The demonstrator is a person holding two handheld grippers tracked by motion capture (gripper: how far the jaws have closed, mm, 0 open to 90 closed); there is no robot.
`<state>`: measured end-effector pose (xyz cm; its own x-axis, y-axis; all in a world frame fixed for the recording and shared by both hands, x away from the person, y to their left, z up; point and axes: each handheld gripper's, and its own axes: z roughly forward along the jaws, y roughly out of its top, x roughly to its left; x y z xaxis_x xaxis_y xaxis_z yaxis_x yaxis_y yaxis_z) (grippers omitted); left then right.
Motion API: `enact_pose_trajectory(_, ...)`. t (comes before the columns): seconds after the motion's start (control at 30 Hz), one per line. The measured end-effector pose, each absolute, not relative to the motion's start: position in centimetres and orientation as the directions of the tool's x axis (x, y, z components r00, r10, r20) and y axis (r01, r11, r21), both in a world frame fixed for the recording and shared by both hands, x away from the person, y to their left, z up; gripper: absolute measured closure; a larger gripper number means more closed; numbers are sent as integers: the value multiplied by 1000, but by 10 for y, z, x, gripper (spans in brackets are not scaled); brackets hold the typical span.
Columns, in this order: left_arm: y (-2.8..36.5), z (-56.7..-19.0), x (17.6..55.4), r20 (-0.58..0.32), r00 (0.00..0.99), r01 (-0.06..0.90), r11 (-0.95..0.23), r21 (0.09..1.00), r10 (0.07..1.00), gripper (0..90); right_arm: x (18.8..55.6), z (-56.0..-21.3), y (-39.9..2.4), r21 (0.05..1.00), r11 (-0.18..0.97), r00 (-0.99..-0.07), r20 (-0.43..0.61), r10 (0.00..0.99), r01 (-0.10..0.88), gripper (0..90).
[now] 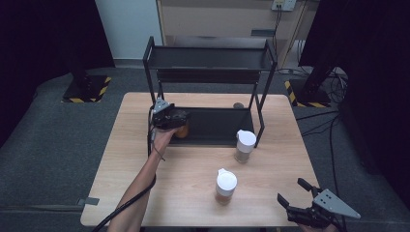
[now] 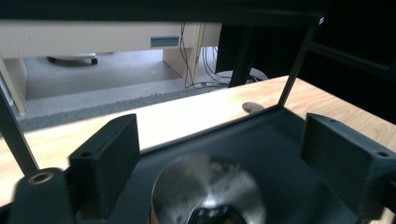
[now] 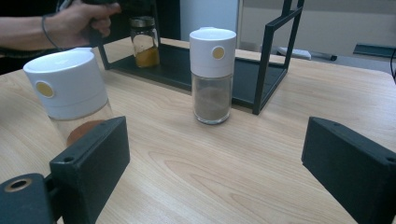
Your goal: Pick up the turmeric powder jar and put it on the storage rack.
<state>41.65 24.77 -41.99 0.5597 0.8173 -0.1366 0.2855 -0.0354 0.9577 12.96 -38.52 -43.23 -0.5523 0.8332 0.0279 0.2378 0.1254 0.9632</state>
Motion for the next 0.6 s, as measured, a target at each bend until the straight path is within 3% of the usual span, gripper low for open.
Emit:
enact_pose_trajectory(0.23, 247, -394, 411, -88, 587, 259, -84, 962, 805, 45, 129, -432, -384, 962, 133, -551, 21, 834, 238, 78)
enact_pose_trajectory(0.6, 260, -358, 389, -19, 665, 200, -154, 968, 747, 44, 129, -432, -384, 963, 133, -552, 19, 834, 233, 77)
